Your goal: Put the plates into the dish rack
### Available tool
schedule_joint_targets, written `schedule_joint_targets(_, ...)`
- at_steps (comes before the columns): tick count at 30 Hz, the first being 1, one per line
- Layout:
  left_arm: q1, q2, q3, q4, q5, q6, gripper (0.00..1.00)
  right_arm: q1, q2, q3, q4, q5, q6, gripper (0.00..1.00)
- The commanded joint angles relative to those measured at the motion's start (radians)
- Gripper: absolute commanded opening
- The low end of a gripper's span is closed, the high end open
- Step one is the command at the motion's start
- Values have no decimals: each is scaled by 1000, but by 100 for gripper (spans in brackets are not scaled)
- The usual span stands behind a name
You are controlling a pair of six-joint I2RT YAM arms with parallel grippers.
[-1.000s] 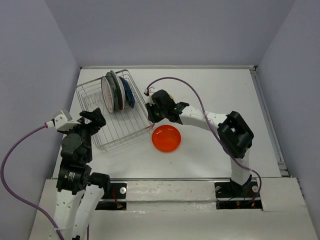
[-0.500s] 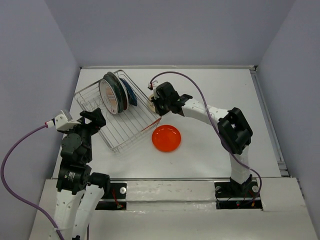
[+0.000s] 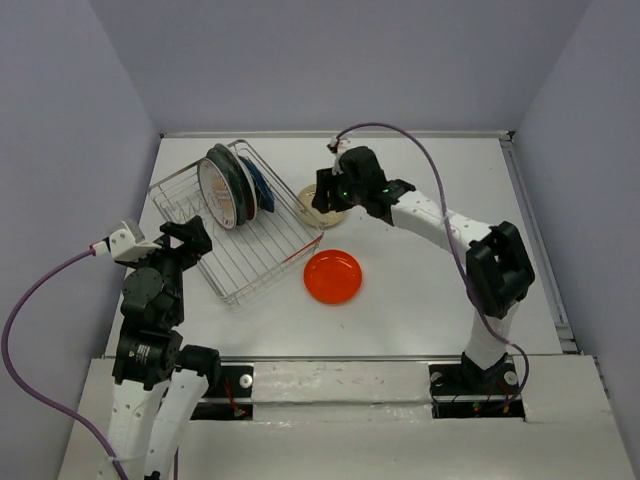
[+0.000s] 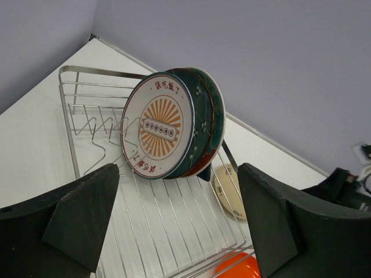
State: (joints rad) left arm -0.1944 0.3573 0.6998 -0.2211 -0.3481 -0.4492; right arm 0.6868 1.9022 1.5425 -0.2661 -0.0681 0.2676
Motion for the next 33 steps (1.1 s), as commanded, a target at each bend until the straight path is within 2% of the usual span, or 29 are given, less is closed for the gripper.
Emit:
schedule_joint_targets(1, 3, -17, -8, 51, 9, 17, 94, -167, -129, -137, 188, -10, 228, 52)
schedule_joint_targets(2, 4, -18, -8, 49, 11, 17, 94, -190, -127, -162, 220, -28, 255, 47)
schedule_joint_targets(3, 3, -18, -8, 49, 12, 17, 95, -210, -111, -189, 228, -27, 303, 37)
schedule_joint_targets(5, 0, -18, -10, 51, 17, 17, 94, -256, -77, -199, 237, -44, 332, 26)
schedule_joint_targets(8, -7, -20, -10, 51, 18, 18, 94, -274, 3, -183, 238, -52, 352, 28)
schedule_joint_targets(11, -10, -21, -10, 51, 18, 20, 94, -297, 78, -148, 238, -59, 369, 47)
schedule_joint_targets(14, -13, -23, -10, 51, 20, 21, 94, -297, 156, -118, 254, -114, 400, 53)
schedule_joint_targets(22, -20, -23, -11, 52, 24, 21, 94, -306, 308, -71, 373, -225, 515, 52)
schedule_joint_targets(27, -20, -24, -11, 52, 23, 23, 94, -306, 388, -6, 404, -292, 581, 48)
schedule_joint_targets(30, -22, -27, -11, 51, 20, 23, 94, -306, 409, 19, 395, -300, 596, 36)
schedule_joint_targets(32, -22, -27, -11, 51, 20, 21, 95, -306, 406, 11, 390, -294, 599, 7)
schedule_joint_targets(33, -22, -27, -11, 51, 20, 23, 95, -317, 399, 4, 390, -288, 599, 7)
